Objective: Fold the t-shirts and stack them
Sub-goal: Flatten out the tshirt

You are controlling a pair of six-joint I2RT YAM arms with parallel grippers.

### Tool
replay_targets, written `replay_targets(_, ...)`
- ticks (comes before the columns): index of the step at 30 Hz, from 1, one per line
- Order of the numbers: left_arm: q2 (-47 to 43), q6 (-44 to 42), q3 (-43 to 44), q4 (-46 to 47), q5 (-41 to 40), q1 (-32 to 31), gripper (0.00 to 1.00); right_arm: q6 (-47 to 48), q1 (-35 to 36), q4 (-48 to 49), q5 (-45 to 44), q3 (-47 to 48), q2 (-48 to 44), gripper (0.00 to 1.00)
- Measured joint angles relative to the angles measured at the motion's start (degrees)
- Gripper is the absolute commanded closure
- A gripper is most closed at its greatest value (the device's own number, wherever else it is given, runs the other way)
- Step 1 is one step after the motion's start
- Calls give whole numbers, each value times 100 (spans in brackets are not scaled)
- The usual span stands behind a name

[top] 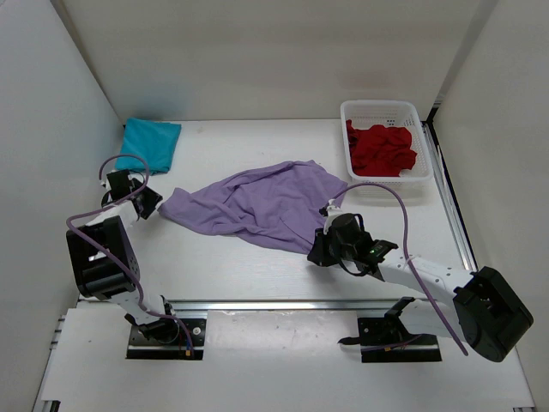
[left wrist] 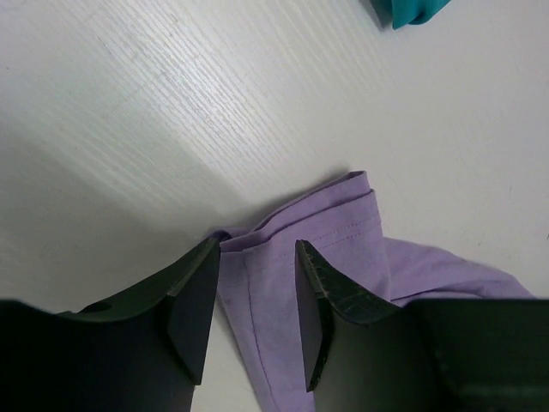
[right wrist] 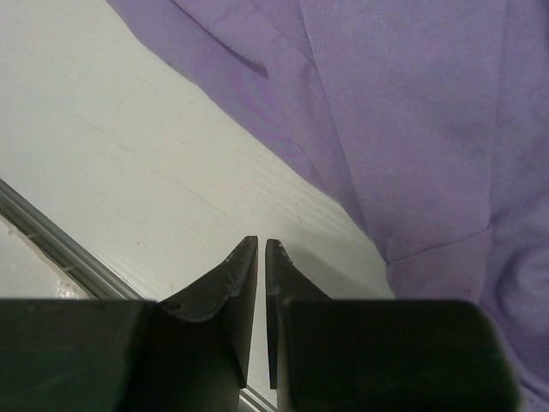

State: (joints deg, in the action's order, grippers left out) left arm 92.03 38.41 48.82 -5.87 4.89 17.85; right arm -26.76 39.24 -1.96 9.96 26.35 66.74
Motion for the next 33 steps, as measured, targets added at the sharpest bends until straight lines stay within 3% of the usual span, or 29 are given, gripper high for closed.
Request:
replay_targets(7,-39,-118,15,-105,-214,-238,57,-2,11,37,-2,0,42,92)
replay_targets(19,13,-190,76,-334,-741,-435,50,-2,-4,87,2,0,42,92)
replay_targets(30,22,-247,81,-354,-872,-463,51,-2,7,160,22,0,42,91)
replay_targets(33,61,-247,87,-352,-881,-496,56,-2,7,162,22,0,42,91)
